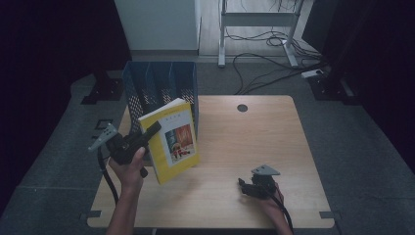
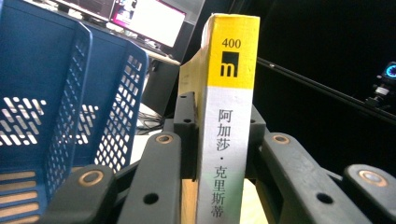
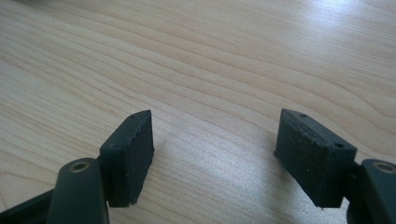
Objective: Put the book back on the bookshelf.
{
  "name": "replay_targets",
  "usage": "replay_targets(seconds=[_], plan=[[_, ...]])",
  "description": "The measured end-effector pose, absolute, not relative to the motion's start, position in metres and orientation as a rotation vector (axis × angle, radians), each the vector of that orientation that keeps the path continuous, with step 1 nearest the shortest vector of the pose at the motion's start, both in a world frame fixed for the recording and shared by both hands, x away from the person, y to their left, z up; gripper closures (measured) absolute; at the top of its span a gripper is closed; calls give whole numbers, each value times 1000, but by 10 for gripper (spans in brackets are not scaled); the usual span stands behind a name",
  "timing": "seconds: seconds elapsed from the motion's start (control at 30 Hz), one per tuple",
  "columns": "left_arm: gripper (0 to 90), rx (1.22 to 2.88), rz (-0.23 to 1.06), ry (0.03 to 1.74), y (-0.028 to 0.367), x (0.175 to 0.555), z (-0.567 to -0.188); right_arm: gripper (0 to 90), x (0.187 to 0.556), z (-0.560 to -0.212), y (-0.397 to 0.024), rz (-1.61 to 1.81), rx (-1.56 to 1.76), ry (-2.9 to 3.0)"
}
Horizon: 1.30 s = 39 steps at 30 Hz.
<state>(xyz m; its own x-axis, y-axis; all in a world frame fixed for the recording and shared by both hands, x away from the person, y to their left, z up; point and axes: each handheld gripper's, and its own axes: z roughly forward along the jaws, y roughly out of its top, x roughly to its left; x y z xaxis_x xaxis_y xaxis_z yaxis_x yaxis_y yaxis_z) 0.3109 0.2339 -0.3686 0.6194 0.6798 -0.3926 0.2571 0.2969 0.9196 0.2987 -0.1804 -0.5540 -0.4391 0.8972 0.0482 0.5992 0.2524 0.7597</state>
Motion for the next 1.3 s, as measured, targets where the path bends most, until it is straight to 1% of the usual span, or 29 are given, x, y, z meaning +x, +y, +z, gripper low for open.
replay_targets(seconds=[0.53,0.93,1.3], plan=[[753,1258,388,967,242,328,-363,273,299,-554,-181,1038,1375,2129],[753,1239,386,965,245,333,-351,273,299,-554,-181,1031,1373,2131],[753,1233,414,969,244,339,-342,273,299,-554,-181,1033,1374,2130]])
